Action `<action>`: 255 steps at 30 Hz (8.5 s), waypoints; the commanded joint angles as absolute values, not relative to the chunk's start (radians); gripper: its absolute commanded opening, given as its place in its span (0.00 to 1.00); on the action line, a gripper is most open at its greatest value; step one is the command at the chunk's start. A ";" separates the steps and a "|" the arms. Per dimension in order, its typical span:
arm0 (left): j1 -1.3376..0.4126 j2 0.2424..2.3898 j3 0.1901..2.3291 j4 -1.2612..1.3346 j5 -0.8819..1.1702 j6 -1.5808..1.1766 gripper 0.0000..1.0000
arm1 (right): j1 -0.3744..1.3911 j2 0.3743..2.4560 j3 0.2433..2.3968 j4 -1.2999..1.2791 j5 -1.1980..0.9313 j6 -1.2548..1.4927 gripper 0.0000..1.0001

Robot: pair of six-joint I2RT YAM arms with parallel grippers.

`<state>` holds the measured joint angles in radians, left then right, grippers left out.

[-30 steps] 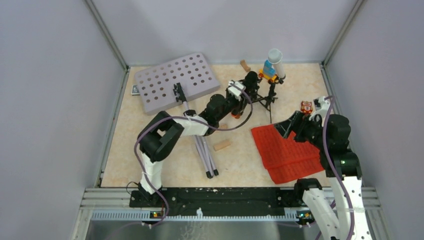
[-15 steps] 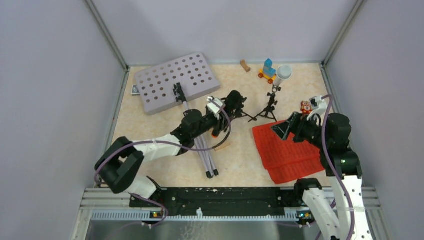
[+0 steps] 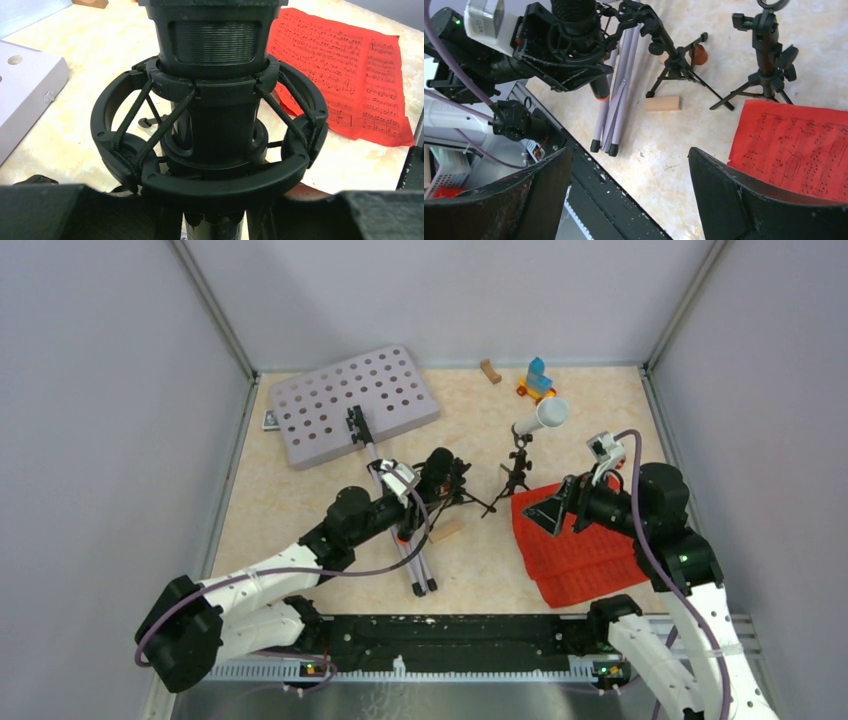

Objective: Pack up the instrument practice props

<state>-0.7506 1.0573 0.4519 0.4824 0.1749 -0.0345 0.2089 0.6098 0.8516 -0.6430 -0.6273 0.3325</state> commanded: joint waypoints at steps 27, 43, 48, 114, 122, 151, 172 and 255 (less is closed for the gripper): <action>-0.753 0.997 0.411 0.533 0.055 -0.074 0.99 | 0.717 0.667 0.823 -0.241 -0.149 0.294 0.80; -0.753 0.806 0.377 0.395 0.056 -0.035 0.99 | 1.123 1.009 0.769 0.309 0.614 0.500 0.80; -0.753 0.706 0.399 0.260 0.009 -0.076 0.99 | 1.123 1.105 0.794 0.402 0.628 0.526 0.81; -0.753 0.853 0.881 0.309 0.228 0.101 0.81 | 1.122 1.119 1.381 0.007 0.245 0.328 0.00; -0.754 0.764 0.877 0.162 0.214 -0.010 0.46 | 1.121 1.143 1.382 -0.047 0.266 0.339 0.02; -0.751 0.595 0.537 -0.483 -0.613 -1.130 0.04 | 1.123 0.883 1.122 -0.254 0.447 0.463 0.53; -0.396 1.129 0.501 0.145 -0.139 -0.723 0.04 | 1.122 0.826 1.091 -0.333 0.427 0.466 0.53; -0.794 1.209 0.958 0.331 0.091 -0.202 0.99 | 0.625 0.958 0.673 0.762 0.265 -0.160 0.01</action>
<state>-0.7578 1.1217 0.8825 0.2394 0.1253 -0.1844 0.6361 0.9649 0.5980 0.7162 0.3183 -0.1223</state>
